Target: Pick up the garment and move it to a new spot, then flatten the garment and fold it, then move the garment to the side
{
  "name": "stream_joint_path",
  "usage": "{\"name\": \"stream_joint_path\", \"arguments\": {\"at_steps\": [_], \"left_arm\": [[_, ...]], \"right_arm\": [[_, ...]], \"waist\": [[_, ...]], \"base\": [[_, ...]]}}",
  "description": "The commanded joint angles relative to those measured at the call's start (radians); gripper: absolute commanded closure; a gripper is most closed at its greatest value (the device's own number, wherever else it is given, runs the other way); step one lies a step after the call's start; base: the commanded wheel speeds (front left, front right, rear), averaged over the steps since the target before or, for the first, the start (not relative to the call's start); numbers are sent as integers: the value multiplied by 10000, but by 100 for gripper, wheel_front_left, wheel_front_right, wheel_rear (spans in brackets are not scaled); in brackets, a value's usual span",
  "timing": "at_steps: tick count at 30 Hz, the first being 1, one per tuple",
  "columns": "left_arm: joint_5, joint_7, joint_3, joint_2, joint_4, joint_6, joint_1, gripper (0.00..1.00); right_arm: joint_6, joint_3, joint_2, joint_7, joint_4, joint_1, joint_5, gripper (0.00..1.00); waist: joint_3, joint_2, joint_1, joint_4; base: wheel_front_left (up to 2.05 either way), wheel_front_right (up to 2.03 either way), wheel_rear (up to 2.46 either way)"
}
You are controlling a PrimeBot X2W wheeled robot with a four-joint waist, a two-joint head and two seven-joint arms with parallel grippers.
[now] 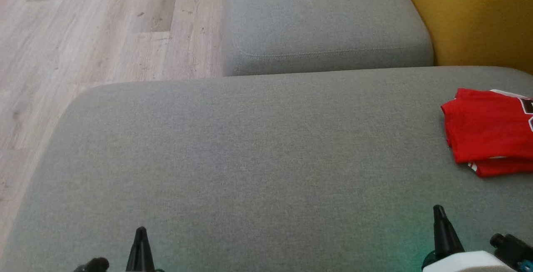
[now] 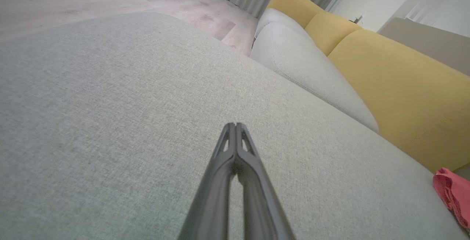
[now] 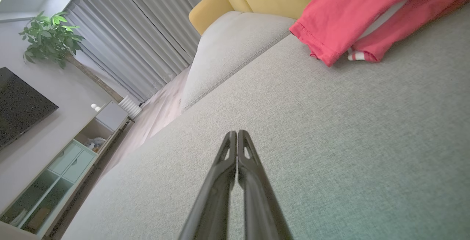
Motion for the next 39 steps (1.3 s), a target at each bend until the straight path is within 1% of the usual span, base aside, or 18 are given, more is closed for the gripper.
{"name": "stream_joint_path", "arguments": {"at_steps": [1,39], "left_arm": [[-259,45,257,-13,-365,-87,-617,100],[-4796,1168,1283,-31,-589,-748,-1474,100]], "right_arm": [[25,-17,-9,56,-366,-644,277,100],[46,-648,59,1150,-540,-1567,4657,100]], "waist": [[19,0,0,-3],[623,0,0,-100]], "base": [[0,0,0],[0,0,0]]}}
